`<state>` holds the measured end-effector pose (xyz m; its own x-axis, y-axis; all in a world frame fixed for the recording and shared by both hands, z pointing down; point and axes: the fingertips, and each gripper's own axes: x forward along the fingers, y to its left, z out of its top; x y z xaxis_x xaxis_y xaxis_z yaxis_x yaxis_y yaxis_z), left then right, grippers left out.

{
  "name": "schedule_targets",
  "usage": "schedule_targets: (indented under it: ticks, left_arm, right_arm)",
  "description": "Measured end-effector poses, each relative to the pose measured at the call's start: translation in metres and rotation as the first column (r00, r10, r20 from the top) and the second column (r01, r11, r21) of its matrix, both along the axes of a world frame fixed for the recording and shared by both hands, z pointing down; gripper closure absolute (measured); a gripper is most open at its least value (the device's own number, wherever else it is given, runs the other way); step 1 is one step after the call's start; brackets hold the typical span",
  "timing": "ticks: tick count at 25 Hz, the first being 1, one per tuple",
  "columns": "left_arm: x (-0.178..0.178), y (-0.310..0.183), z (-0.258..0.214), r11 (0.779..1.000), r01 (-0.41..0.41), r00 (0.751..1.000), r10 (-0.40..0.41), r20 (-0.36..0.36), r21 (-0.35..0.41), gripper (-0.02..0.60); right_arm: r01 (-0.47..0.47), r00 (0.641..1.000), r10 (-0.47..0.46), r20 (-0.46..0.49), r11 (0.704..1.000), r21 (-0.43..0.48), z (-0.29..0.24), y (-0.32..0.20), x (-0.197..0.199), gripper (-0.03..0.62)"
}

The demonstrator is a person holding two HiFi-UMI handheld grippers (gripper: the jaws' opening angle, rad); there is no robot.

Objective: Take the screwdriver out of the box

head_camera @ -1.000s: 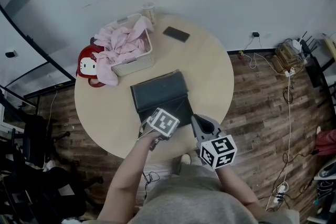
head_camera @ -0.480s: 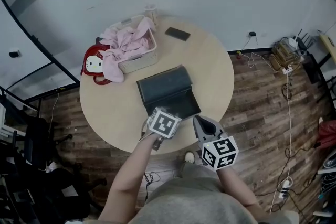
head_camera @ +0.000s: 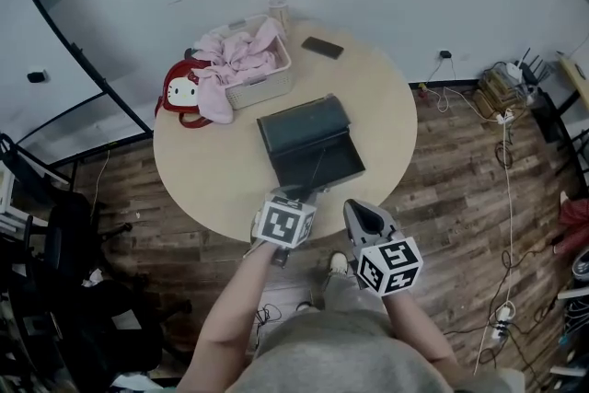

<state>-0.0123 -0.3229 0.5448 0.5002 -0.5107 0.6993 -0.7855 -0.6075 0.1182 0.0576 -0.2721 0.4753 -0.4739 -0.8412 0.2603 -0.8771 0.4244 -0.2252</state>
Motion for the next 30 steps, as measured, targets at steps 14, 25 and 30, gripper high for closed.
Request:
schedule_targets:
  ticks: [14,25,30]
  left_arm:
    - [-0.06,0.09,-0.027,0.984,0.163,0.975,-0.15,-0.162,0.075,0.509]
    - [-0.109,0.149,-0.034,0.957,0.279,0.93,-0.247,-0.273,0.084,0.509]
    - [-0.12,0.17,-0.035,0.947,0.308,0.914,-0.268,-0.304,0.09,0.509]
  right_arm:
    - [0.039,0.999,-0.039,-0.023,0.999,0.025,-0.013,0.074,-0.05,0.594]
    - [0.07,0.997,-0.069,-0.044,0.997,0.036,-0.015,0.114,-0.076,0.594]
    - [0.074,0.996,-0.073,-0.048,0.997,0.033,-0.011,0.127,-0.077,0.594]
